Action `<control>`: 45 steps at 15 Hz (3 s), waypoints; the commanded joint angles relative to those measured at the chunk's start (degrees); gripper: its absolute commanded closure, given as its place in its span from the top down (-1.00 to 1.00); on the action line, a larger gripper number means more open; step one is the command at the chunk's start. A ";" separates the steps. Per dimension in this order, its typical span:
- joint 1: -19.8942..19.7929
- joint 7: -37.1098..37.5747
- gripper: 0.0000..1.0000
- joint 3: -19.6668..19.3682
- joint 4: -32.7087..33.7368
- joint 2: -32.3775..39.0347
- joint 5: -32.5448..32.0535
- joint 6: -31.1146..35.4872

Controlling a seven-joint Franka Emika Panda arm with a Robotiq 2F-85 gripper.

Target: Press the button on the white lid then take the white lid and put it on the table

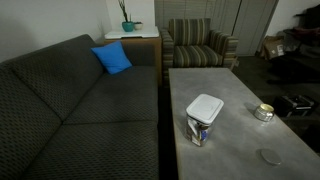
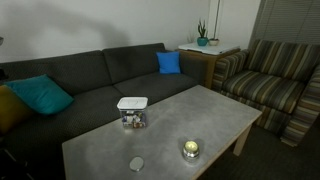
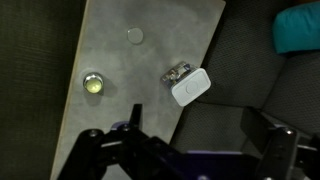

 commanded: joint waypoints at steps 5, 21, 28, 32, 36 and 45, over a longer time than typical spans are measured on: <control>-2.10 -8.47 1.00 7.08 7.51 8.49 6.73 -0.76; -0.98 -13.85 1.00 14.88 20.62 20.09 1.82 -0.32; -0.66 -24.56 1.00 22.03 32.66 30.56 0.04 -3.62; -0.54 -22.59 1.00 22.77 30.22 29.68 0.35 -1.55; -0.87 -22.59 1.00 22.62 30.20 29.25 0.39 -1.57; 0.91 -27.01 1.00 24.64 37.25 35.52 -2.57 -1.44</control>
